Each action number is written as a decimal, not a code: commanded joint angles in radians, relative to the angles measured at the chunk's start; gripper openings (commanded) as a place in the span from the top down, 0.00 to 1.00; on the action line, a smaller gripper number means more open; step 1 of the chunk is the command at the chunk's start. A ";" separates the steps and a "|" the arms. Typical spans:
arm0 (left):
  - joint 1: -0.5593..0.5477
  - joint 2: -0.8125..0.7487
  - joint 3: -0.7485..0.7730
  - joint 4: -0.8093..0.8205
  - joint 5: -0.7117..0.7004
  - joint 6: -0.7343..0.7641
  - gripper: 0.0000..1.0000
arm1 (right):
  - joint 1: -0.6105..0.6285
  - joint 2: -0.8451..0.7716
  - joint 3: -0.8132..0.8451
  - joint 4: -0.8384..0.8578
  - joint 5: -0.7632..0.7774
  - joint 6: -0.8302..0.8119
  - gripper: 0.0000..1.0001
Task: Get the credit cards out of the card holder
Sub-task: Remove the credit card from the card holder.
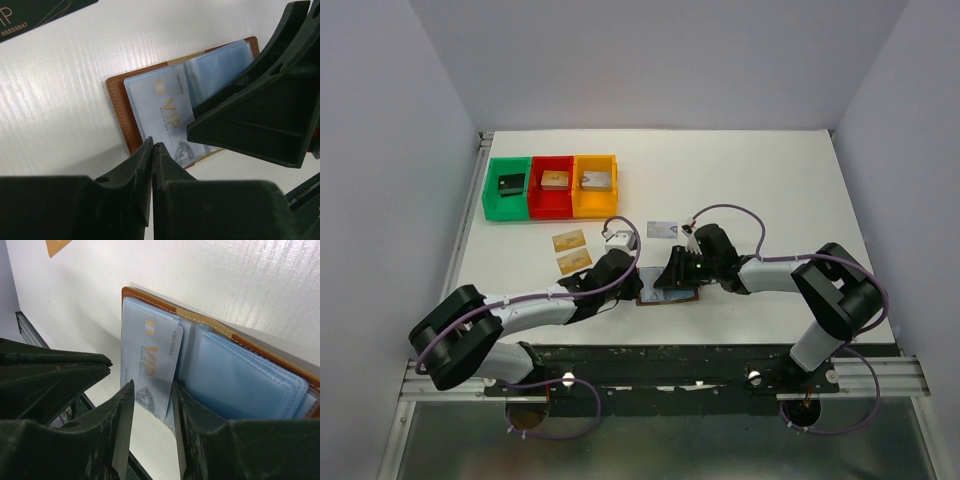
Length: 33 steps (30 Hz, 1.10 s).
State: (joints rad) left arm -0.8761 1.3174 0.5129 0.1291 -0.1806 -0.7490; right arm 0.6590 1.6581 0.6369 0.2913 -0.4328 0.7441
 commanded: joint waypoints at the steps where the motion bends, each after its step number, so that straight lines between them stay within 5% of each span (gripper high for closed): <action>1: 0.005 0.051 0.010 0.053 0.047 0.008 0.82 | -0.001 0.026 -0.005 -0.032 -0.001 -0.014 0.55; 21: 0.005 0.141 0.016 -0.039 -0.010 -0.047 0.86 | -0.002 0.035 -0.006 -0.050 0.008 -0.011 0.54; 33: 0.005 0.140 0.009 -0.042 -0.010 -0.041 0.85 | -0.022 0.031 -0.098 0.241 -0.113 0.086 0.58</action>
State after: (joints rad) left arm -0.8761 1.4330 0.5343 0.1413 -0.1684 -0.7940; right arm 0.6498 1.6627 0.5831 0.4015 -0.4793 0.7876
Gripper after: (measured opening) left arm 0.143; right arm 0.427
